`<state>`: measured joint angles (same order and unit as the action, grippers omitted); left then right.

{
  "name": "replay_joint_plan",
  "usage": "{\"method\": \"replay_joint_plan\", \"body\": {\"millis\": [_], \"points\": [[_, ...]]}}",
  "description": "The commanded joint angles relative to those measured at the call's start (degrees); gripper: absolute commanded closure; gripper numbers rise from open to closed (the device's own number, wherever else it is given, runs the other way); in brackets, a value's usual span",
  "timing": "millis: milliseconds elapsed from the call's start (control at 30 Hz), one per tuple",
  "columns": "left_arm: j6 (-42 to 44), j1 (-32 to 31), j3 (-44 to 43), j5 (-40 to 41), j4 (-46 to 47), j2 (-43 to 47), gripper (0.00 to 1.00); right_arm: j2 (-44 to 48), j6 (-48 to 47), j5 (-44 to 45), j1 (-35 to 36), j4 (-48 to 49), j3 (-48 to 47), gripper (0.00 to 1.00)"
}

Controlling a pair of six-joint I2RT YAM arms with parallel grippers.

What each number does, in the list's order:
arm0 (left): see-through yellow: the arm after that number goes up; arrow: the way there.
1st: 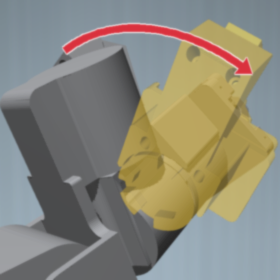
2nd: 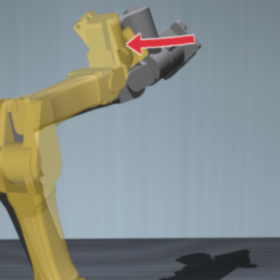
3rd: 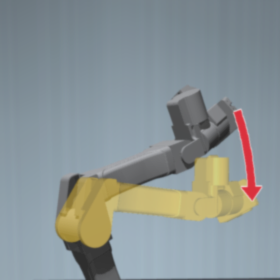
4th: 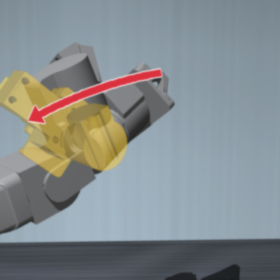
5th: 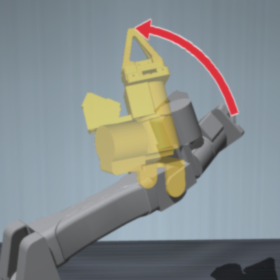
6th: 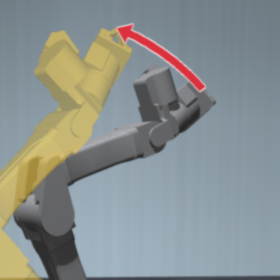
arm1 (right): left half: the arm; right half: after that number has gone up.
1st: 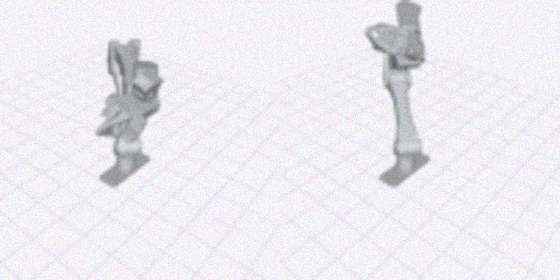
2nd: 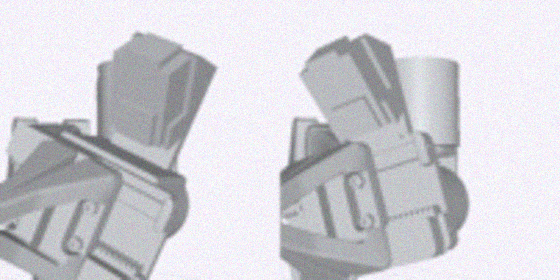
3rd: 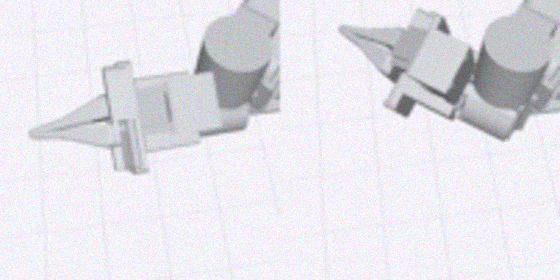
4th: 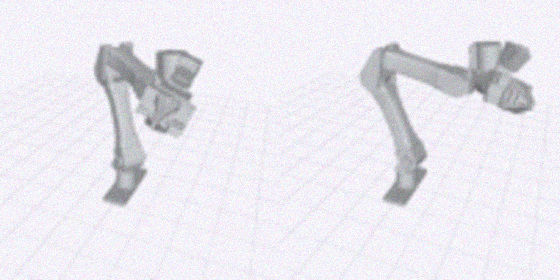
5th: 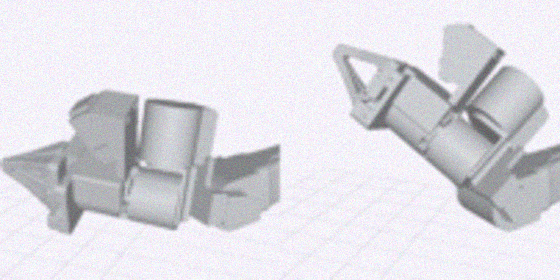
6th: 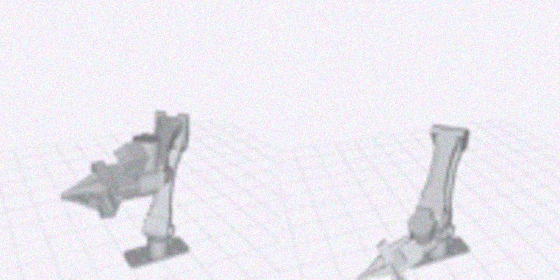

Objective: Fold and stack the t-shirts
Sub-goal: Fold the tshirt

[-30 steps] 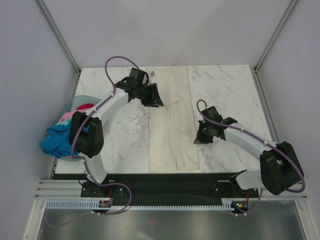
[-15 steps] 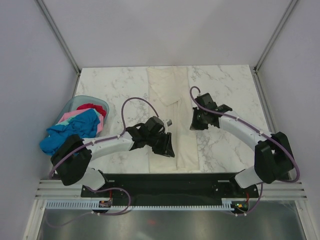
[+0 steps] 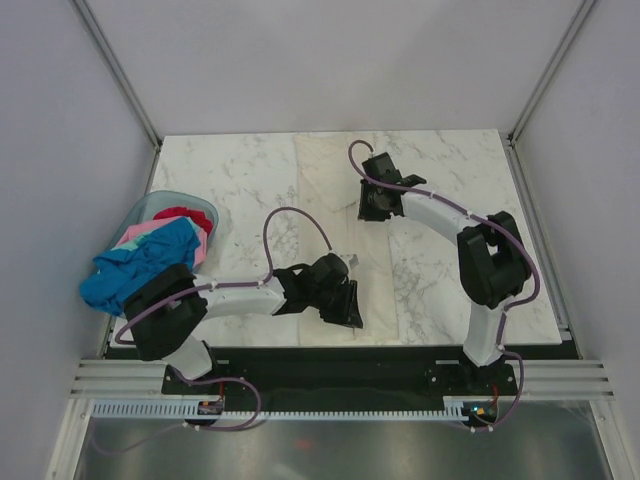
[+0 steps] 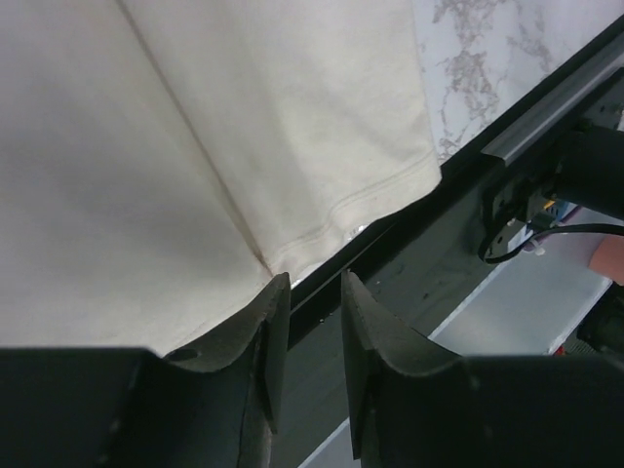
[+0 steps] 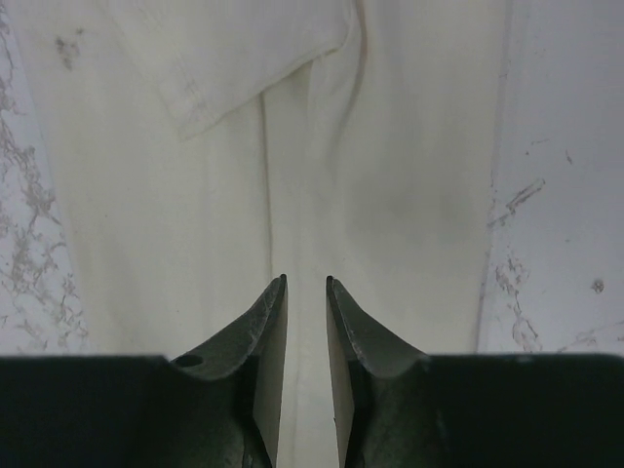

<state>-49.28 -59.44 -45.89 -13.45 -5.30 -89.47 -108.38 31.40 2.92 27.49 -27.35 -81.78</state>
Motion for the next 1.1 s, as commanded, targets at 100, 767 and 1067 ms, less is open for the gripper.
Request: {"method": "replay_joint_plan", "body": {"millis": [100,767,1067], "points": [[-2.9,-1.6,0.0,1.9,2.3,-4.6,0.71,-6.7,-2.1,1.8,0.4,3.4,-5.8,0.69],[-3.6,-3.4,2.2,2.6,3.1,-5.0,0.98,-12.8,-2.1,7.4,2.2,3.3,-10.5,0.74],[-4.6,-4.2,2.3,3.3,3.3,-4.6,0.98,-14.7,-2.4,8.9,2.6,2.4,-11.6,0.74]]}}
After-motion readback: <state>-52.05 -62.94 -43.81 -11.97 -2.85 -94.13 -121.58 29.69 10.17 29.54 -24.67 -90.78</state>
